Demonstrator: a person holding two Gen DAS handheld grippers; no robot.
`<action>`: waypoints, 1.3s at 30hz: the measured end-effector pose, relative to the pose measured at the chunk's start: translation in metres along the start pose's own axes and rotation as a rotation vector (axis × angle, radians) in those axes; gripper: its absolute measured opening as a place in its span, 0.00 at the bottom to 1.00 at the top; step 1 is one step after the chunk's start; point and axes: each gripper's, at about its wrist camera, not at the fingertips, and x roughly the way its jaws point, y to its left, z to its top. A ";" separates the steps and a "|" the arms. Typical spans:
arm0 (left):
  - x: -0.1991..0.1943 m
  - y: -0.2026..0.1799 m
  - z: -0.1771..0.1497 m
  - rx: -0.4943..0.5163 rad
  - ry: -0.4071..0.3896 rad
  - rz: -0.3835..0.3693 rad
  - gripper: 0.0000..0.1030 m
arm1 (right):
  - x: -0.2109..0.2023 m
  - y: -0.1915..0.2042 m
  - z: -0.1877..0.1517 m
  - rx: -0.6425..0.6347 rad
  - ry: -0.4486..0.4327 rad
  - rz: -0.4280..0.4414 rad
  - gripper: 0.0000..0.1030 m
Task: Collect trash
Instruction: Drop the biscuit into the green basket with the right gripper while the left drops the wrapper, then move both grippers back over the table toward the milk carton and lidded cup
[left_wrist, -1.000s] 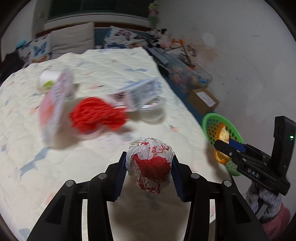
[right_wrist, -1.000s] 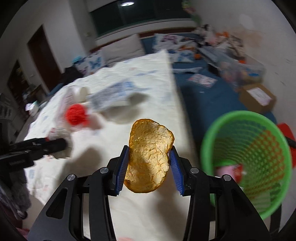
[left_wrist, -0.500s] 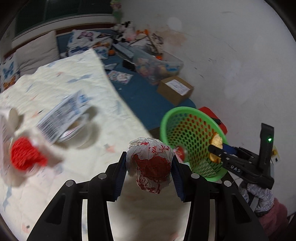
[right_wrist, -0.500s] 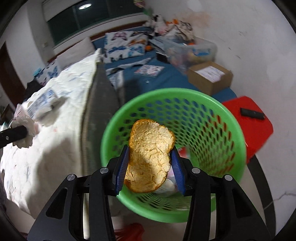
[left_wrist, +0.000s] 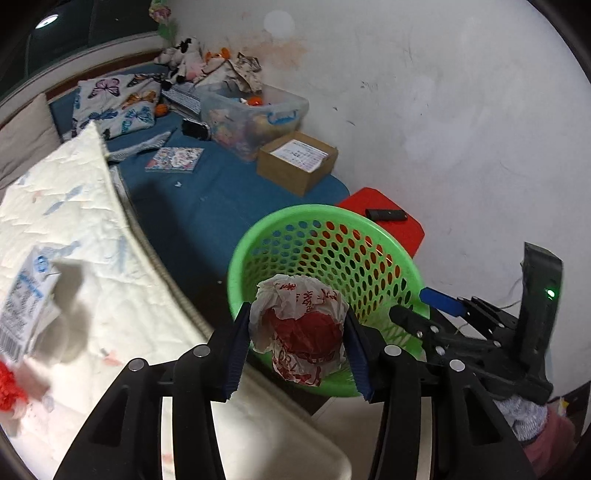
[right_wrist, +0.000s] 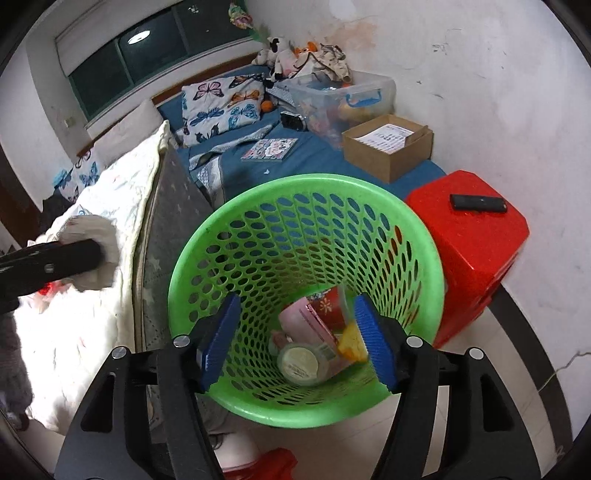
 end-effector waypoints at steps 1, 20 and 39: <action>0.004 0.000 0.002 -0.001 0.008 -0.004 0.47 | -0.001 -0.001 -0.001 0.004 0.000 -0.001 0.63; 0.013 0.004 0.000 -0.012 -0.006 -0.021 0.68 | -0.014 0.009 -0.003 -0.008 -0.014 0.016 0.66; -0.090 0.134 -0.049 -0.232 -0.145 0.206 0.68 | 0.020 0.134 0.024 -0.230 0.023 0.217 0.69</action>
